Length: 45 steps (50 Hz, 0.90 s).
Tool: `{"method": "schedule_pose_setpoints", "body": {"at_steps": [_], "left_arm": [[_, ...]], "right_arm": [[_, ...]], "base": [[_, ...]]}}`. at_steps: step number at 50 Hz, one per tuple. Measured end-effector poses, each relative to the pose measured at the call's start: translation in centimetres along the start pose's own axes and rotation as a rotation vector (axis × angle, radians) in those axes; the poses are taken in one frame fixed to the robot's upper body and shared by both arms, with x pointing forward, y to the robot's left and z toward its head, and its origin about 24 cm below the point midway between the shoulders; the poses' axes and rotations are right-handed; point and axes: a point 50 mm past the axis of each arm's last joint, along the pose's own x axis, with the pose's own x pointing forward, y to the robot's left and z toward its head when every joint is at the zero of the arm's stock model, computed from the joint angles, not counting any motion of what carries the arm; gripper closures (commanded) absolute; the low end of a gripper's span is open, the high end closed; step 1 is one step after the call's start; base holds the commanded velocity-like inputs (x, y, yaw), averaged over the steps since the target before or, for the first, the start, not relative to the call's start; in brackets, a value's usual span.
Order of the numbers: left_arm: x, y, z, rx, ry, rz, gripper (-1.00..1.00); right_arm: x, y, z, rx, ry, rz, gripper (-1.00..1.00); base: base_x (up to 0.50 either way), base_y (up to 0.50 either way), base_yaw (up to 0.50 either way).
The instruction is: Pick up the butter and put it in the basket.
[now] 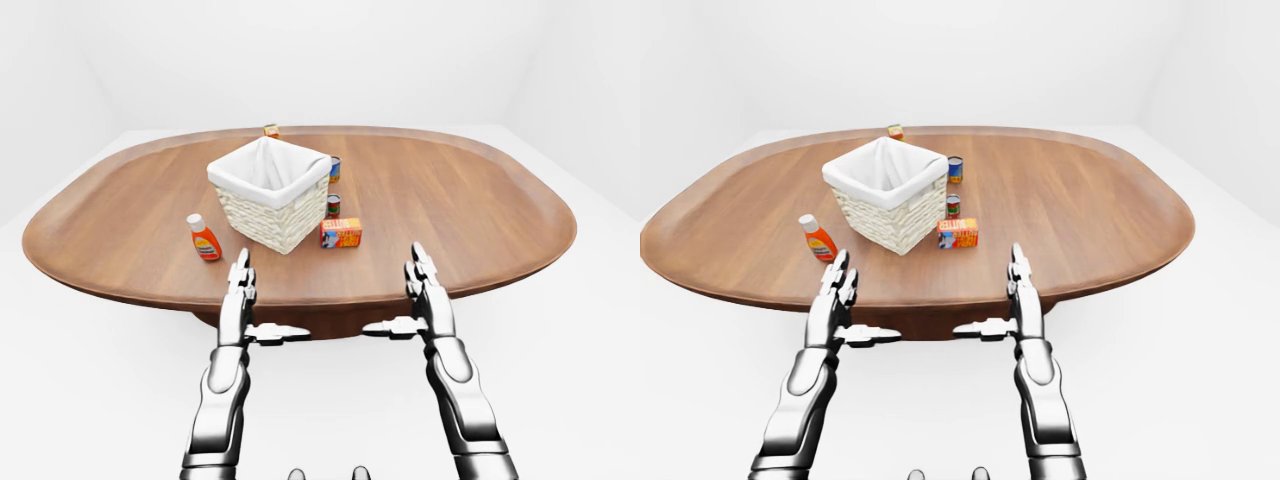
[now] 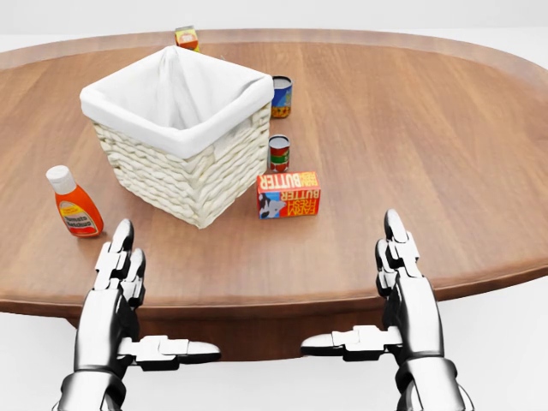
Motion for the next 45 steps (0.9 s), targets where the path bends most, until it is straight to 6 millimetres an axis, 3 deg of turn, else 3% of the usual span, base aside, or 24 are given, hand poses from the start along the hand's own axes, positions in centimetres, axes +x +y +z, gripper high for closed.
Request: {"method": "schedule_pose_setpoints", "body": {"at_steps": [12,26,36,45], "left_arm": [[0.6,0.5,1.1,-0.013,-0.008,-0.004,-1.0],[2.5,1.6,5.1,0.005,-0.148,0.006,-1.0],[2.7,2.1,7.7,0.01,-0.253,0.01,-1.0],[2.6,2.0,8.9,0.006,-0.301,0.006,-1.0]], "right_arm": [[0.4,-0.3,2.4,0.008,-0.06,0.016,-1.0],[1.0,-1.2,6.0,0.016,-0.208,0.031,-1.0],[0.6,-1.9,8.6,0.034,-0.323,0.023,-1.0],[0.2,-1.9,10.0,0.046,-0.384,0.031,-1.0]], "base": [[0.0,0.0,0.0],[0.0,0.0,0.0],[0.0,0.0,0.0],[0.01,0.16,0.0]]}}
